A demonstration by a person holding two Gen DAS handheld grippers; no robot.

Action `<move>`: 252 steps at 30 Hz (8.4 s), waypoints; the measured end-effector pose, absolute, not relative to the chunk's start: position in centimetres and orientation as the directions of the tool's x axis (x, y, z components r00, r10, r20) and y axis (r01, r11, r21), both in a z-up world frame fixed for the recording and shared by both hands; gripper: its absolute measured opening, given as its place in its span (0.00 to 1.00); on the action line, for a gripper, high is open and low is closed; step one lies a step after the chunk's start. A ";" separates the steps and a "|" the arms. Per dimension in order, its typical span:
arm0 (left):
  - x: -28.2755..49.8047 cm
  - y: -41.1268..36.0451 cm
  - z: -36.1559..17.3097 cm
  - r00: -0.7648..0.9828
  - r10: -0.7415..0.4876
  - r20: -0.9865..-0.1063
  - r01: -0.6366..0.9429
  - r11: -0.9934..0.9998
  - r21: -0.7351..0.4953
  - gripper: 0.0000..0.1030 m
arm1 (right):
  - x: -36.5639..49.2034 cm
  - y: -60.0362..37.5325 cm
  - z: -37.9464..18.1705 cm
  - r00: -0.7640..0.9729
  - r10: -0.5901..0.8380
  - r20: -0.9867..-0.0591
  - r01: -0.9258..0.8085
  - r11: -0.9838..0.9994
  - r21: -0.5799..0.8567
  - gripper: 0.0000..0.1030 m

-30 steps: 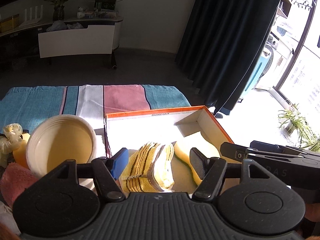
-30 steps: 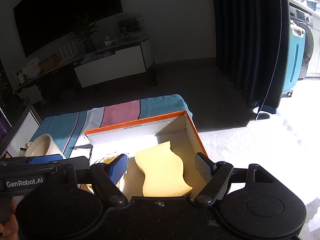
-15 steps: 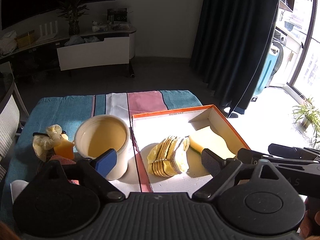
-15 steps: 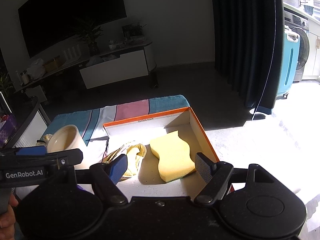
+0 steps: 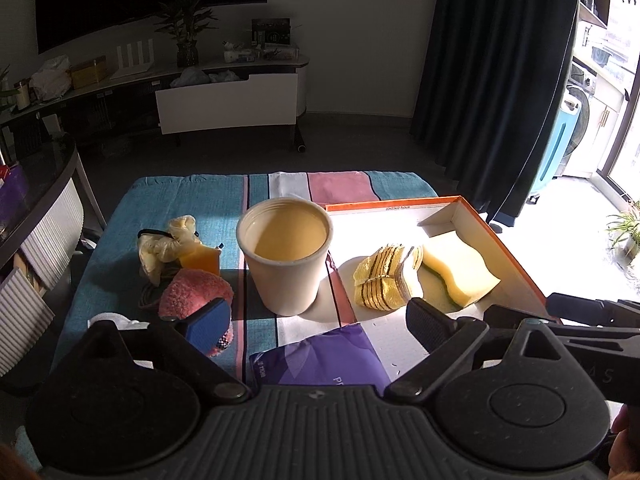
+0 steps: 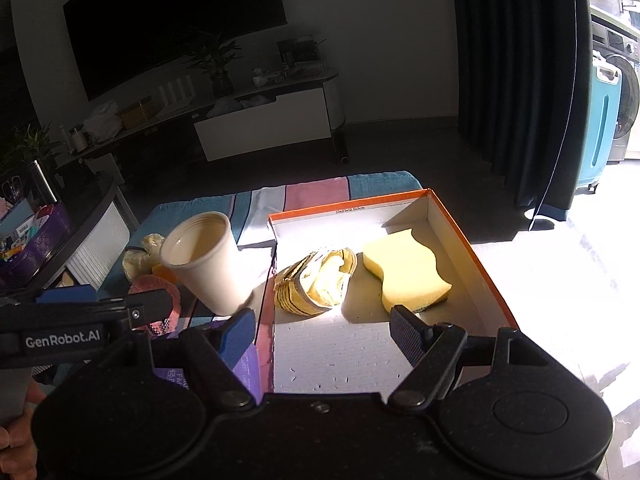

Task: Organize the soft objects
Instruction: 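Withdraw both open tools from the box back over the table, then grasp the small colourful pocket tissue pack with the right tool, then grasp the white face mask with the left tool and lift it, then carry the mask and tissue pack to the box, opening the left tool over it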

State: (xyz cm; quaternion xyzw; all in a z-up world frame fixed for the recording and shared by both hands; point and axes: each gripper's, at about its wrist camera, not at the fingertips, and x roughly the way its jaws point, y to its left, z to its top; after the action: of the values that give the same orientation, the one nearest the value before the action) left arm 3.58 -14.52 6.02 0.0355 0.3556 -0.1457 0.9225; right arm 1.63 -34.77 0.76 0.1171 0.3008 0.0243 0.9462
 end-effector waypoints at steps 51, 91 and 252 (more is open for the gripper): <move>1.2 3.0 3.1 0.695 -0.033 -0.718 -0.046 0.995 -0.089 0.94 | -2.0 -17.4 -1.8 0.592 0.514 -0.620 -0.454 0.849 0.271 0.85; 6.3 4.1 -1.1 0.687 -0.191 -0.701 0.049 0.975 -0.218 0.99 | -2.0 -13.6 -6.1 0.583 0.428 -0.691 -0.403 0.890 0.211 0.66; 4.0 -21.6 3.4 0.594 -0.512 -0.620 0.576 0.809 -0.116 0.38 | 2.1 -41.4 0.5 0.874 0.035 -0.485 0.062 0.981 0.183 0.64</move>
State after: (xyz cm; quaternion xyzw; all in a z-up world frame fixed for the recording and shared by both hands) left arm 3.97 -21.63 3.36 0.0484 0.3313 -0.3049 0.8916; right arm 2.09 -41.43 0.52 0.0970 0.2509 -0.0069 0.9631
